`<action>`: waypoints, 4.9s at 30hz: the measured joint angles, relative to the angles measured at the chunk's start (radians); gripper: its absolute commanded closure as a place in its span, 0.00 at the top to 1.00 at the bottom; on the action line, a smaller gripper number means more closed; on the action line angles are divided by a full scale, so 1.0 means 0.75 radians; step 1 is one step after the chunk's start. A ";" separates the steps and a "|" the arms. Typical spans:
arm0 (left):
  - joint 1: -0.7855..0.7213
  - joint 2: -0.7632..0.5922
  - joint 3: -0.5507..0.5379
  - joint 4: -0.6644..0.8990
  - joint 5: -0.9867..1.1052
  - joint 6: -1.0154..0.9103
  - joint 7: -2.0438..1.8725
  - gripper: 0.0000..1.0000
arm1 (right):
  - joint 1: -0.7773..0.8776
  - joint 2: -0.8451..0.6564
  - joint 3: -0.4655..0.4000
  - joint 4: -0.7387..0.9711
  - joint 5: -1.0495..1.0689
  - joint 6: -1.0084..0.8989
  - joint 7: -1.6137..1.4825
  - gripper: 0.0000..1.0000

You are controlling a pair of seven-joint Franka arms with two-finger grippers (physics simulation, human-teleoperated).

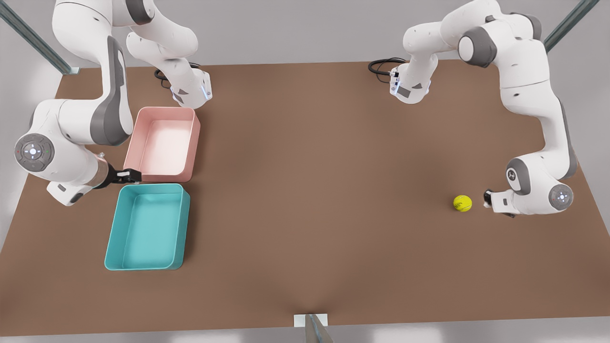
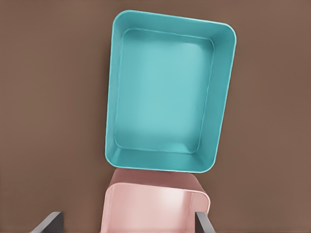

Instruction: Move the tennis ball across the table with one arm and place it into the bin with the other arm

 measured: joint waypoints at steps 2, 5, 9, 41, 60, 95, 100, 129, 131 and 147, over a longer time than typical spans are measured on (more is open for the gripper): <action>0.012 0.008 0.002 -0.048 0.000 0.075 0.184 0.21 | -0.001 0.006 -0.001 0.002 0.003 0.000 0.007 1.00; 0.016 0.014 0.006 -0.093 0.026 0.151 0.430 0.21 | -0.001 0.011 -0.001 0.005 0.004 0.001 0.017 1.00; 0.018 0.006 0.007 -0.191 0.056 0.228 0.633 0.21 | -0.001 0.018 -0.001 0.033 0.007 0.004 0.027 1.00; -0.332 -0.156 -0.323 -0.095 0.042 0.177 0.049 0.21 | -0.009 -0.038 -0.009 0.047 0.049 -0.043 -0.032 1.00; -0.437 -0.368 -0.287 0.541 -0.047 -0.958 -1.344 1.00 | 0.232 0.286 0.012 0.255 0.113 0.001 -0.001 1.00; -0.398 -0.326 -0.287 0.540 -0.051 -0.921 -1.993 1.00 | 0.826 0.935 0.019 0.266 0.136 0.958 1.071 1.00; -0.398 -0.317 -0.287 0.538 -0.051 -0.922 -2.019 1.00 | 0.851 0.960 0.015 0.265 0.135 0.965 1.121 1.00; -0.399 -0.316 -0.287 0.538 -0.051 -0.928 -2.084 1.00 | 0.693 0.821 0.008 0.241 0.139 0.948 1.131 0.55; -0.399 -0.316 -0.287 0.538 -0.051 -0.928 -2.086 1.00 | 0.613 0.770 0.000 0.237 0.096 0.906 1.078 0.55; -0.399 -0.307 -0.287 0.538 -0.051 -0.932 -2.095 1.00 | 0.107 0.691 -0.141 0.239 -0.024 0.741 0.286 1.00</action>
